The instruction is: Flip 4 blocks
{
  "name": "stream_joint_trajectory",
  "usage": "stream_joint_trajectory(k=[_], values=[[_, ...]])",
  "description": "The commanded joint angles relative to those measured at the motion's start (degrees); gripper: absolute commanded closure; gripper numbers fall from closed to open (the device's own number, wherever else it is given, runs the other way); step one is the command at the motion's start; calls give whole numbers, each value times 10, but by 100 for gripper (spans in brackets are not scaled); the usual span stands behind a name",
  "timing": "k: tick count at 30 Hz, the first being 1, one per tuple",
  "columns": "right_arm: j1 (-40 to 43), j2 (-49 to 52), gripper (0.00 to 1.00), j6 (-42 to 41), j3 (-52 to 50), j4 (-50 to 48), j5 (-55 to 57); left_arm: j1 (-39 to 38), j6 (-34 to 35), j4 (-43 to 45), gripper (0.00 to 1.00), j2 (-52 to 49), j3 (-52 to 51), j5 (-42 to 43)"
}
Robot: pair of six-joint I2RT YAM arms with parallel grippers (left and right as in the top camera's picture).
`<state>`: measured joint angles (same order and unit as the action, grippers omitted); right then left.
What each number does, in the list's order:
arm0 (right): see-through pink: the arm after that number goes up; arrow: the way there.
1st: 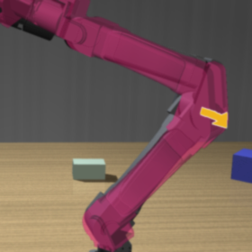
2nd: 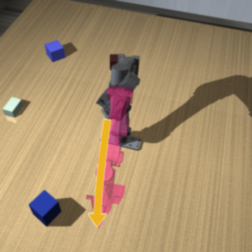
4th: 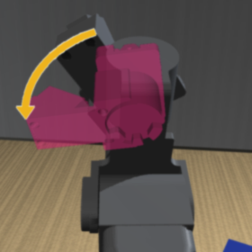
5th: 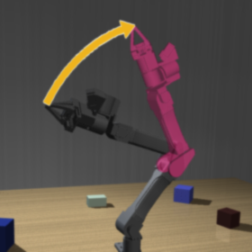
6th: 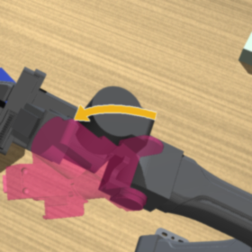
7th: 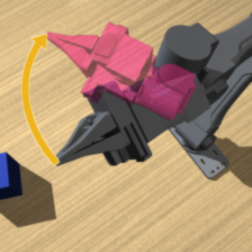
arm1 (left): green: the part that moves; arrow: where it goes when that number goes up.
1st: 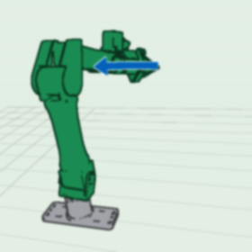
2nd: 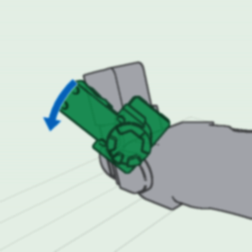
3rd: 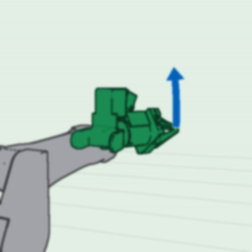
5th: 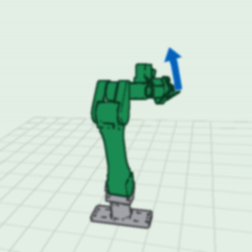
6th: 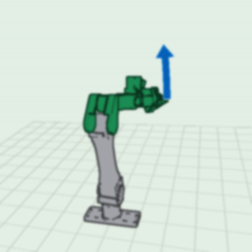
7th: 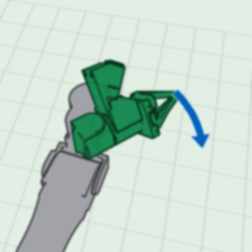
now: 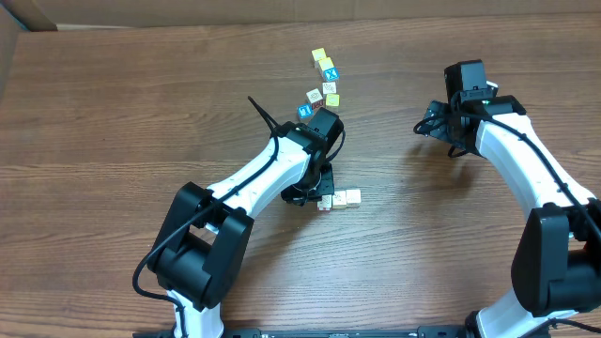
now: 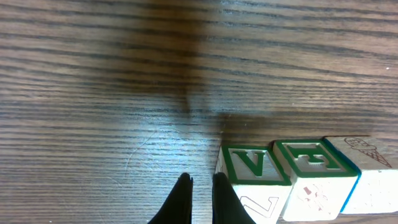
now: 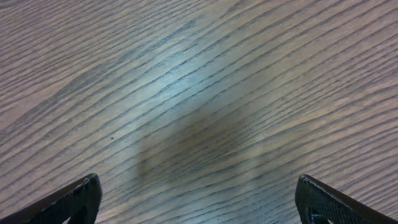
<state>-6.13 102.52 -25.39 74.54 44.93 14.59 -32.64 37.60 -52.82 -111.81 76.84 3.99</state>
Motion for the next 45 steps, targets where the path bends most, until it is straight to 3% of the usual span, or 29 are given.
stream_joint_trajectory(k=[1, 19, 23, 38, 42, 45], values=[[-1, -4, 0, 3, 9, -3, 8, -4, 12, -12, 93, -10, -6, 10], [-1, -4, 0, 3, 9, -3, 8, -16, 34, -19, 87, -10, -6, 19], [-1, -4, 0, 3, 9, -3, 8, -15, 33, -20, 96, -10, -6, 13], [-1, -4, 0, 3, 9, -3, 8, 32, -19, -88, 96, -9, 60, 0], [-1, -4, 0, 3, 9, -3, 8, 57, -34, -91, 87, -9, 78, 1], [-1, -4, 0, 3, 9, -3, 8, 73, -34, -80, 96, -9, 78, -2]])
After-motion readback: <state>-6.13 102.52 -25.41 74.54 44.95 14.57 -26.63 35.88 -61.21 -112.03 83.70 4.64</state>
